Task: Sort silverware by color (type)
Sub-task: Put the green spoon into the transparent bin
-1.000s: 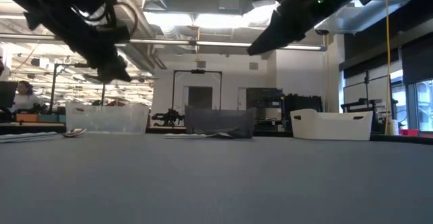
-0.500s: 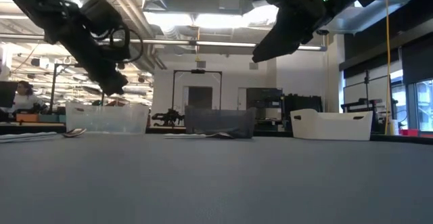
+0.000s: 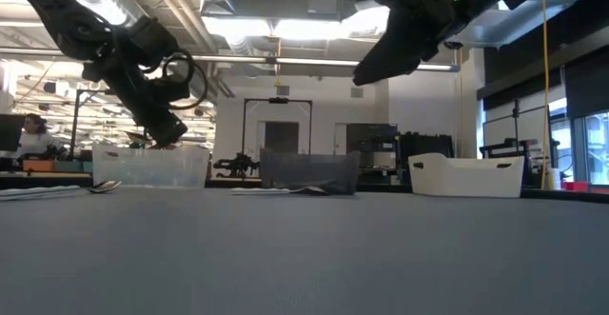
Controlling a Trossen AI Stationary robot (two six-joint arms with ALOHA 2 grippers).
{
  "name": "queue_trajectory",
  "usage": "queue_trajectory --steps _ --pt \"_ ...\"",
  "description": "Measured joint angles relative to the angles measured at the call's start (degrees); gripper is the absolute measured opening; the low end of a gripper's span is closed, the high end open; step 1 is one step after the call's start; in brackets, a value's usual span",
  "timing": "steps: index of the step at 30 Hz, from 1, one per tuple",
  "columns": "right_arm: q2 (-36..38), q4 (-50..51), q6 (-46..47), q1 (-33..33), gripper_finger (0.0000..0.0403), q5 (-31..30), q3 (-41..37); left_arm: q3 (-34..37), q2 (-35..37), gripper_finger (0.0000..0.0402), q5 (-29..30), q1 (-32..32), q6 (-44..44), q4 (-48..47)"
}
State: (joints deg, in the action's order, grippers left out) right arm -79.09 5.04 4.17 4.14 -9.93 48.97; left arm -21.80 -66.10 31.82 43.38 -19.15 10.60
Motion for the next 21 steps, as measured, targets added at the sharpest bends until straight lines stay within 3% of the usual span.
queue_trajectory --steps 6,13,21 --pt "0.0 -2.0 -0.1 0.0 0.0182 0.0 0.0 0.0 -2.0 0.0042 -0.1 1.3 -2.2 2.2" --pt "0.0 -2.0 -1.1 0.0 0.0182 -0.1 0.0 0.0 -2.0 0.0101 0.2 2.0 -2.4 2.1" --pt "0.0 -2.0 -1.2 0.0 0.0182 -0.1 0.0 -3.0 0.7 0.0121 -0.4 -5.1 2.7 -2.6"
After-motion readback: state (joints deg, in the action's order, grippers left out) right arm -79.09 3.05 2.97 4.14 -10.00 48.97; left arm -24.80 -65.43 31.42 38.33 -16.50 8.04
